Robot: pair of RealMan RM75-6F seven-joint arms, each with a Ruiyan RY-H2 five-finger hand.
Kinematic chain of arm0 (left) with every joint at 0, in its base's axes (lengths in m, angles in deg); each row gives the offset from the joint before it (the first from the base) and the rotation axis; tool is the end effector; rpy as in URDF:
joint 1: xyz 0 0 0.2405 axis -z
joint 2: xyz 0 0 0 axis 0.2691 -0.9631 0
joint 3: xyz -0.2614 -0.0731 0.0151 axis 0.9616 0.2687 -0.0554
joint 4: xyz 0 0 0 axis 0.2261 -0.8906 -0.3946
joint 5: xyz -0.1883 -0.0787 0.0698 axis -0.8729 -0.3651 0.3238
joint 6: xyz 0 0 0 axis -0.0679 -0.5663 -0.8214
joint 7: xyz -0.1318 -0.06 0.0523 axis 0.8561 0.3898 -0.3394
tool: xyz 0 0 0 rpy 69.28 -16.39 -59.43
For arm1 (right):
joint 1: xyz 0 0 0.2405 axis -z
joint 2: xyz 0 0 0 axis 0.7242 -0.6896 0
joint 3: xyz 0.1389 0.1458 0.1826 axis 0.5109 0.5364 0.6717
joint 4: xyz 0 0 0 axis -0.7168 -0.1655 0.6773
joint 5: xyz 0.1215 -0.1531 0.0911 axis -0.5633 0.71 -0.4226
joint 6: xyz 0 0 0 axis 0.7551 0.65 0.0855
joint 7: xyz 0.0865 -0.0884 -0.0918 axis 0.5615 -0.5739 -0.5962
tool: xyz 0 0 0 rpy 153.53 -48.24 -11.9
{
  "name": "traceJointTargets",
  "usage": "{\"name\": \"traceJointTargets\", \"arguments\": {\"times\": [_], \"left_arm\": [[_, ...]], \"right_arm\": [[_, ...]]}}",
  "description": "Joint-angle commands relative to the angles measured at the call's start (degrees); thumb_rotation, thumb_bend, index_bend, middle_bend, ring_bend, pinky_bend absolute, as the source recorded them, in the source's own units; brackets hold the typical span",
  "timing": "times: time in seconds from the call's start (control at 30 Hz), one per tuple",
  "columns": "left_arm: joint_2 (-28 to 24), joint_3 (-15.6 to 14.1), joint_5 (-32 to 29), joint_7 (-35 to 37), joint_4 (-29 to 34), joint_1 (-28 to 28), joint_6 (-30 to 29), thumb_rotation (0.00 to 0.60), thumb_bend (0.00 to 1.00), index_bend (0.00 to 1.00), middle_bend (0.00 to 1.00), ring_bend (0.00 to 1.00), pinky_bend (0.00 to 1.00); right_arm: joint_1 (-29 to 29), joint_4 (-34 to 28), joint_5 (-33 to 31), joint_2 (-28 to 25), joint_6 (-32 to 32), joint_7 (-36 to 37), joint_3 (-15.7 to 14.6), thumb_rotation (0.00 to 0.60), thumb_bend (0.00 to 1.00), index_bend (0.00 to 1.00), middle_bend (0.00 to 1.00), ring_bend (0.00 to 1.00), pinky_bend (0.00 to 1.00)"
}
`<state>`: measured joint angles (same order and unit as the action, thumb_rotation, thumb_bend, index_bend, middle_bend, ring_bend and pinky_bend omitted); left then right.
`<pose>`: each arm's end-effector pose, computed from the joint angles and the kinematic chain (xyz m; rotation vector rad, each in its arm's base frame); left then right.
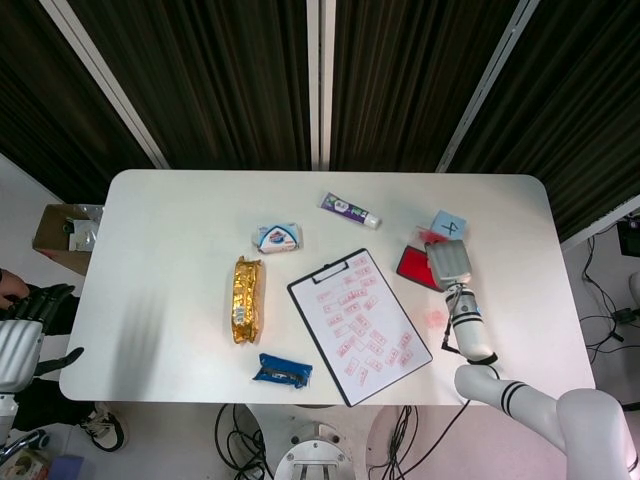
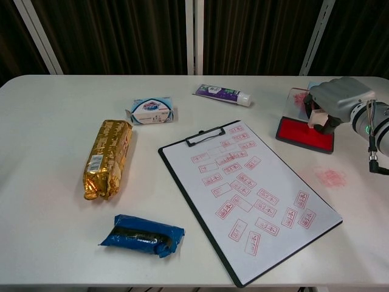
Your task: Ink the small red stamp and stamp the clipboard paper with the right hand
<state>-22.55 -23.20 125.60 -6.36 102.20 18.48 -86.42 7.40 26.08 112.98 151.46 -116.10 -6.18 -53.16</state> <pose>-0.3489 0.1719 0.1694 -1.4268 -0.8671 -0.8965 -0.2558 -0.4012 -0.0502 1.6703 -0.7091 0.5034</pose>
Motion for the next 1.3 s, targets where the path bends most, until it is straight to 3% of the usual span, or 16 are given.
{"name": "traceJointTargets", "arguments": {"times": [0.03, 0.33, 0.67, 0.9, 1.3], "left_arm": [[-0.03, 0.03, 0.01, 0.04, 0.04, 0.00, -0.06, 0.600, 0.00, 0.16, 0.17, 0.16, 0.25], [0.35, -0.06, 0.26, 0.20, -0.18, 0.23, 0.26, 0.600, 0.00, 0.16, 0.17, 0.16, 0.25], [0.07, -0.17, 0.30, -0.09, 0.18, -0.10, -0.19, 0.600, 0.00, 0.16, 0.17, 0.16, 0.25], [0.22, -0.22, 0.23, 0.24, -0.14, -0.22, -0.22, 0.600, 0.00, 0.16, 0.17, 0.16, 0.25], [0.36, -0.26, -0.11, 0.61, -0.77, -0.34, 0.02, 0.600, 0.00, 0.16, 0.16, 0.16, 0.25]], "right_arm": [[0.50, -5.89, 1.18, -3.45, -3.37, 1.03, 1.46, 0.600, 0.45, 0.94, 0.80, 0.78, 1.00], [2.82, -20.50, 3.23, -11.10, -8.56, -0.31, 1.01, 0.600, 0.45, 0.94, 0.80, 0.78, 1.00], [3.63, -29.47, 8.03, -12.48, -8.66, -2.85, -5.10, 0.600, 0.45, 0.94, 0.81, 0.78, 1.00], [3.03, -28.37, 13.44, -11.70, -7.27, 0.56, -7.96, 0.600, 0.44, 0.95, 0.82, 0.78, 1.00], [-1.47, -19.00, 11.74, -5.55, -0.90, 0.73, -5.99, 0.600, 0.44, 0.95, 0.82, 0.78, 1.00]]}}
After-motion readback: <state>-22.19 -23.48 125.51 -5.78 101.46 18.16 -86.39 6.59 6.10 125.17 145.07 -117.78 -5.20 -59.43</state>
